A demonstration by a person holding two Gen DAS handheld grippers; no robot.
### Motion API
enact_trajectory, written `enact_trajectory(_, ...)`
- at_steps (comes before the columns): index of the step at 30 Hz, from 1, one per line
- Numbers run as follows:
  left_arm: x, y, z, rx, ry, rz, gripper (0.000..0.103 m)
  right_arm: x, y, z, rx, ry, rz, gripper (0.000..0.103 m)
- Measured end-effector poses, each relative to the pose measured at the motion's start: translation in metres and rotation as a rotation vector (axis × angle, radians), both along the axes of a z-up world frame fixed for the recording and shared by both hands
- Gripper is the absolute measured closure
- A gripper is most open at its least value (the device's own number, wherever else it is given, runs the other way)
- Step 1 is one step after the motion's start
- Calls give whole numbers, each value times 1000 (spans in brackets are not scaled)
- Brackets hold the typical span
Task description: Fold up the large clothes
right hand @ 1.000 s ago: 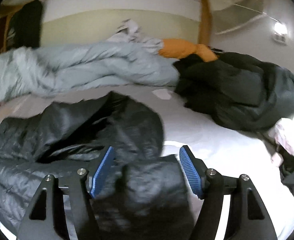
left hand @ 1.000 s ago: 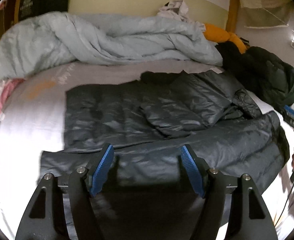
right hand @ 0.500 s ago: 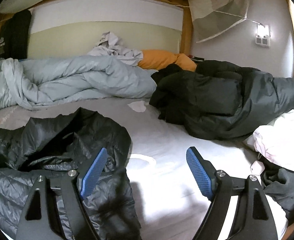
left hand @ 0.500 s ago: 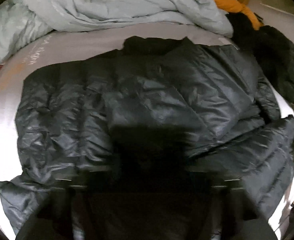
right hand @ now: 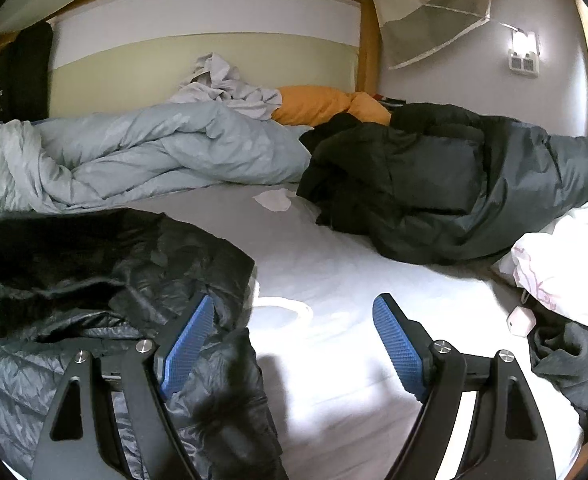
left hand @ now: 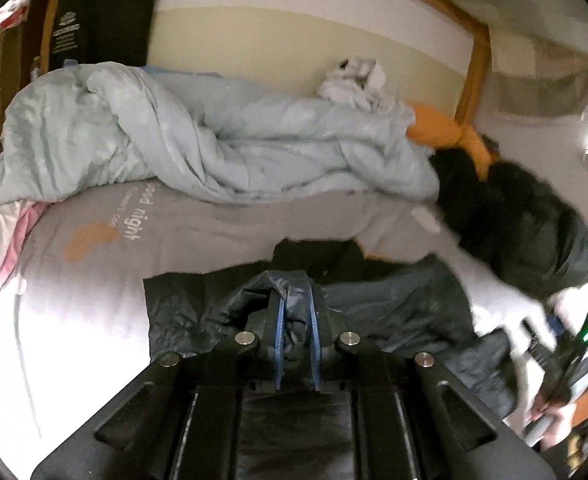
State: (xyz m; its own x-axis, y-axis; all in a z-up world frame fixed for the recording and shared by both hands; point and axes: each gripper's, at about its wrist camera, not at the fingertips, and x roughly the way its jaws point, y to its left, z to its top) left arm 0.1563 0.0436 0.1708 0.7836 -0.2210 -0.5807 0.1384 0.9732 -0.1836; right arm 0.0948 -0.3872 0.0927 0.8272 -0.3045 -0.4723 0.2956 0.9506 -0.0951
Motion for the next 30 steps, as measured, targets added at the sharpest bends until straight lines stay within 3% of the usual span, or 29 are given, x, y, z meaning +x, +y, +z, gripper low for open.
enact_trajectory(2,1,5,9,-6,11,51,92,-1,1,0,1,0,3,19)
enact_trajectory(4,14,9,5,54,36,145,88,-2,2,-1,1,2,3,19)
enact_trajectory(5,26,11,-3,107,61,203,87,-2,2,-2,-1,3,2,19)
enact_trajectory(8,60,28,-36,163,133,297,87,0,2,-3,-18,8,1,19)
enact_trajectory(10,83,43,-63,157,199,332,87,4,0,-3,-30,14,-13,19)
enact_trajectory(12,100,58,-87,102,243,332,87,7,-3,-5,-13,20,-18,19)
enact_trajectory(15,114,73,-111,58,280,331,85,13,-7,-9,14,37,-11,19)
enact_trajectory(17,108,75,-119,6,258,303,68,17,-7,-12,11,49,-7,19)
enact_trajectory(19,101,73,-121,2,224,274,30,21,-6,-15,0,56,0,19)
enact_trajectory(20,98,70,-121,19,210,273,23,22,-4,-16,-3,58,5,19)
enact_trajectory(26,107,54,-135,75,278,214,21,36,6,-21,47,76,70,19)
enact_trajectory(27,112,52,-140,91,302,216,22,38,6,-20,68,76,75,19)
enact_trajectory(28,115,50,-145,101,320,209,42,40,5,-19,96,72,85,19)
enact_trajectory(29,119,48,-152,104,340,178,88,40,5,-18,123,68,103,19)
enact_trajectory(30,123,45,-159,119,376,150,99,41,5,-18,136,69,123,19)
